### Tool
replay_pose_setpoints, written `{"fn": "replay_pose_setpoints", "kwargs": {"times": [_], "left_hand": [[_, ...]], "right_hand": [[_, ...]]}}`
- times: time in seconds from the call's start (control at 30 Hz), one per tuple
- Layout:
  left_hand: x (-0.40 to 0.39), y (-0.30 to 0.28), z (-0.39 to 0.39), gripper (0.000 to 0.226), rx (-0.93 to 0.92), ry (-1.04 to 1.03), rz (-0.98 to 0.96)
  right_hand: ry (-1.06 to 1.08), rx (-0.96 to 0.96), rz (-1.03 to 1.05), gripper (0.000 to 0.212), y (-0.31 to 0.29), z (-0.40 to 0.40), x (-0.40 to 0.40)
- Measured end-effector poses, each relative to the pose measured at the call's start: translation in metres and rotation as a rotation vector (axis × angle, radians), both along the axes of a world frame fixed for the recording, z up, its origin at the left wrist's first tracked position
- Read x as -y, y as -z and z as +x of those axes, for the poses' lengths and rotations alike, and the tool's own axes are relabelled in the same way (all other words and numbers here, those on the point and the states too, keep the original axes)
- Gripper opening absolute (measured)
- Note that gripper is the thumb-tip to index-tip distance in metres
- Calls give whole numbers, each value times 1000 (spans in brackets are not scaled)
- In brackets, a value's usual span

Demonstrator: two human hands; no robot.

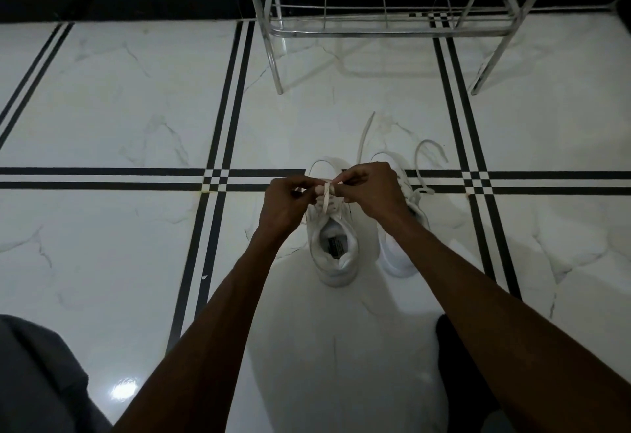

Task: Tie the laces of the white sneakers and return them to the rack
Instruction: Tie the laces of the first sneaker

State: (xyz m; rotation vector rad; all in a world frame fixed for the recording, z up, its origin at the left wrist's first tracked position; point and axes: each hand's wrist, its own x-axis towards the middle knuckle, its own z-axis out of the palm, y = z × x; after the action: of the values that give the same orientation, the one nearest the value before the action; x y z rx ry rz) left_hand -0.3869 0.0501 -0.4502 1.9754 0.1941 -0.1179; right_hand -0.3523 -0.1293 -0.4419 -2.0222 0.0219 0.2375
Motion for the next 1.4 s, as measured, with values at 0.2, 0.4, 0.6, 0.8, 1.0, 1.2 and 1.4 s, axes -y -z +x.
{"fn": "replay_pose_setpoints", "kwargs": {"times": [0.2,0.4,0.6,0.8,1.0,1.2,1.4], "left_hand": [[-18,11,-20,10,-12,-185,236],[-22,24,-38,11,-118,-273,207],[-23,20,-36,24,-90,-317,-47],[-21,24,-42,23,-3,-330,-35],[-26,27,-44,10,136,-214,334],[-26,29,-38,12,164,-126,586],[-26,38,-46,6,89,-228,407]], "right_hand": [[60,-13,-237,21,-2,-5,34],[78,-29,-460,18,17,-8,30],[-11,31,-421,13,6,-2,32],[-122,118,-501,8,-1,6,28],[-109,143,-648,10,9,2,36],[-154,134,-696,18,17,6,37],[-170,117,-765,13,24,-2,33]]}}
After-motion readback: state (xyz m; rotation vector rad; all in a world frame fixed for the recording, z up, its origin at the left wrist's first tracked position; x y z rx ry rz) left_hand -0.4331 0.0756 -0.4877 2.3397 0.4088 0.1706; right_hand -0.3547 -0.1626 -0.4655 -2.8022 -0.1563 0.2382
